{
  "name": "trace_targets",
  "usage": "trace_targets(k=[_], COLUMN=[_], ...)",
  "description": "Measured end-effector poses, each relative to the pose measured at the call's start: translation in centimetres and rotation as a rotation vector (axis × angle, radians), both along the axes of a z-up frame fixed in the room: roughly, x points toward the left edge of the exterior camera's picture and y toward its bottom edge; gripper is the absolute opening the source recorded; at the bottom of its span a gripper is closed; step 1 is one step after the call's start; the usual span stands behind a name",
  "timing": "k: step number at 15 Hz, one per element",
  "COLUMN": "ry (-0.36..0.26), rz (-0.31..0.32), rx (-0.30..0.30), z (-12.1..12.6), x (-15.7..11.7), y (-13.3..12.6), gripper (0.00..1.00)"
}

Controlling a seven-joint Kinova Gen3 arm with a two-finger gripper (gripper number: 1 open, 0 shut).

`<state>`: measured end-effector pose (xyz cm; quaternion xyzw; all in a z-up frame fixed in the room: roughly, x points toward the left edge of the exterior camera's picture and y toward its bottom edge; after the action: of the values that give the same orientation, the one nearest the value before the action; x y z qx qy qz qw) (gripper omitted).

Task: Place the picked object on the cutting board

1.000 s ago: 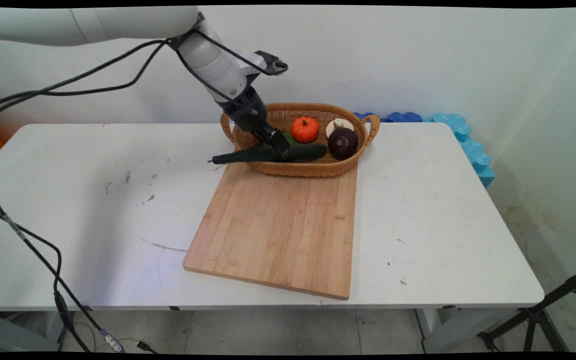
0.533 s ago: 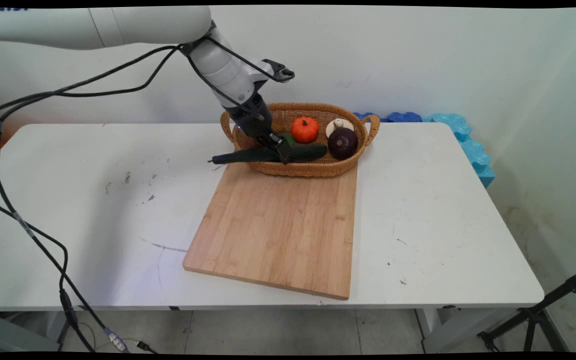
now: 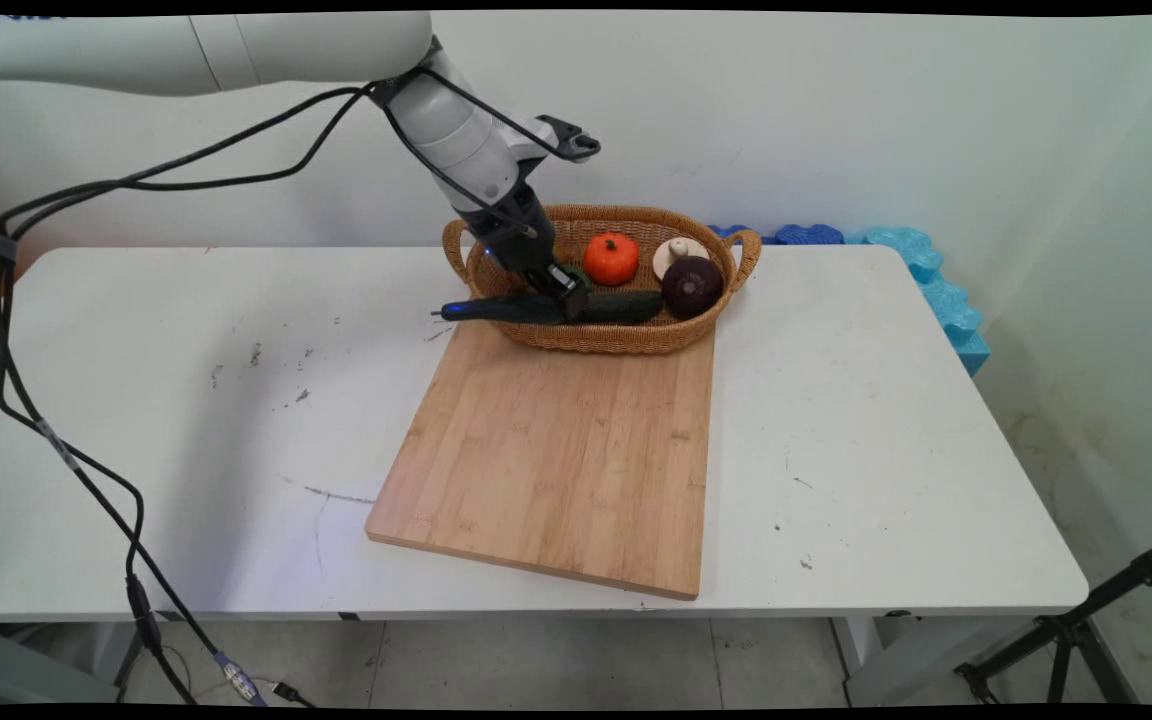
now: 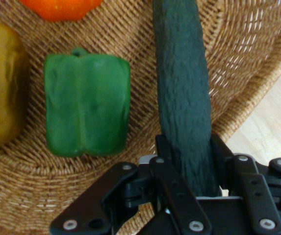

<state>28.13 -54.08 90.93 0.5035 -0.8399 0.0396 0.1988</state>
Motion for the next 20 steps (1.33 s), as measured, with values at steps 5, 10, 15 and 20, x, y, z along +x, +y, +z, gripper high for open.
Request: trace_targets(k=[5,10,15,20], ry=[0.021,0.054,0.081,0.092], rz=[-0.02,-0.073,-0.184,-0.275], rx=[-0.041,-0.08,-0.105,-0.122], z=[3.4,7.8,13.0,16.0], x=[0.1,0.7,1.7,3.0], y=[0.3,2.1,5.8,9.3], gripper=[0.0,0.0,0.0,0.0])
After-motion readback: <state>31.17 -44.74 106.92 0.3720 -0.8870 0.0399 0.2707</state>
